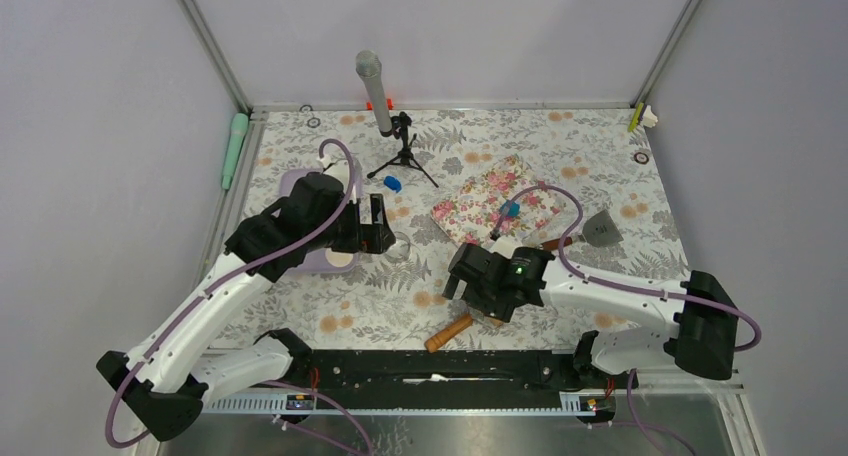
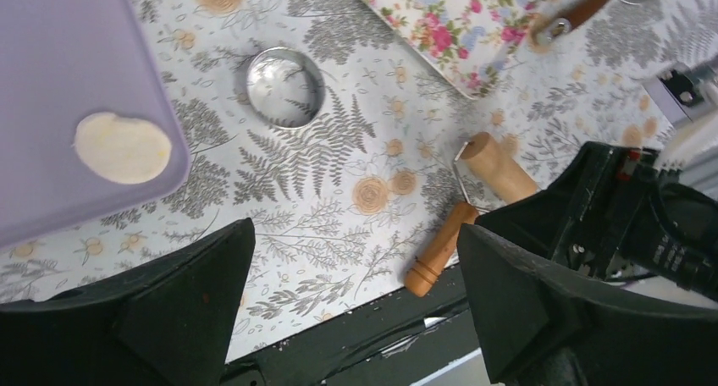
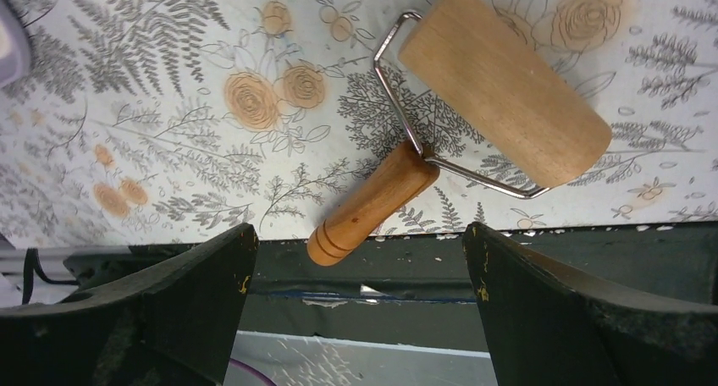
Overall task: Roll out the dumpling wrappers from the dough
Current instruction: Pick up the rolling pin from the center of the board.
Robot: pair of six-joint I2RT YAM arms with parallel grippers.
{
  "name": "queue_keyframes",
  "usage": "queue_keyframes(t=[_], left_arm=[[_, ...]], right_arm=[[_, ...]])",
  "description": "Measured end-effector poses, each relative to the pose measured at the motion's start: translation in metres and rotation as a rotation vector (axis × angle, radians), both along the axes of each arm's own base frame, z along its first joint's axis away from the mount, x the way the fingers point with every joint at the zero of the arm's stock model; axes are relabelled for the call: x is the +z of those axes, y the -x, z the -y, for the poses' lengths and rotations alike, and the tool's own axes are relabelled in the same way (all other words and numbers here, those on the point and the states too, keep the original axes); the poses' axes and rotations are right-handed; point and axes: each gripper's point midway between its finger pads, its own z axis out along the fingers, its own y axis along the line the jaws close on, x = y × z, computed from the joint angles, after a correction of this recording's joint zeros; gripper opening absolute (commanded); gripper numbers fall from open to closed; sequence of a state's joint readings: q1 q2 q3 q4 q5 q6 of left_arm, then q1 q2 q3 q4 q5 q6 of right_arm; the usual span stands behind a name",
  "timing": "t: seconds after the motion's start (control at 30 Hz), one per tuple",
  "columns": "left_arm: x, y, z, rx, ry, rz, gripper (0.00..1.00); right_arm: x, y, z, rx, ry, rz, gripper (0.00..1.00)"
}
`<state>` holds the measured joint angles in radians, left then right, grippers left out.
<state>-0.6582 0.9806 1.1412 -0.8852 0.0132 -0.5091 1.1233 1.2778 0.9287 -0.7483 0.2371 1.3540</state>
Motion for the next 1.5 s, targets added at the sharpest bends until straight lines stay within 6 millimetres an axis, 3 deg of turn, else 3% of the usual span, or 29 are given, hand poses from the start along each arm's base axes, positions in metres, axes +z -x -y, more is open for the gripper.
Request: queue_keyframes(t=[0.23, 0.47, 0.67, 0.87, 1.0, 1.1, 1.17, 1.2, 1.5], left_arm=[[-0.022, -0.001, -0.016, 0.091, -0.063, -0.044, 0.99], [-0.034, 0.004, -0.021, 0.096, -0.08, -0.06, 0.99], [-0.042, 0.009, -0.025, 0.095, -0.084, -0.063, 0.99], [-0.049, 0.01, -0.026, 0.093, -0.091, -0.068, 0.99], [-0.052, 0.011, -0.027, 0.091, -0.096, -0.071, 0.99], [-0.054, 0.011, -0.026, 0.09, -0.096, -0.071, 0.99], [-0.054, 0.01, -0.025, 0.087, -0.093, -0.07, 0.99], [-0.053, 0.01, -0.025, 0.083, -0.091, -0.068, 0.99], [-0.054, 0.006, -0.021, 0.066, -0.095, -0.074, 0.99]], right_arm=[[-0.03, 0.018, -0.002, -0.138, 0.025, -0.098, 1.0], [-0.075, 0.029, -0.005, -0.25, 0.19, -0.233, 0.97], [-0.078, 0.026, -0.018, -0.298, 0.186, -0.257, 0.77], [-0.082, 0.03, -0.014, -0.339, 0.191, -0.276, 0.74], [-0.082, 0.03, -0.014, -0.348, 0.189, -0.282, 0.56], [-0.085, 0.031, -0.015, -0.358, 0.191, -0.288, 0.28], [-0.085, 0.032, -0.015, -0.365, 0.192, -0.295, 0.04], [-0.085, 0.032, -0.014, -0.362, 0.193, -0.297, 0.0], [-0.072, 0.028, -0.011, -0.222, 0.238, -0.247, 0.0]])
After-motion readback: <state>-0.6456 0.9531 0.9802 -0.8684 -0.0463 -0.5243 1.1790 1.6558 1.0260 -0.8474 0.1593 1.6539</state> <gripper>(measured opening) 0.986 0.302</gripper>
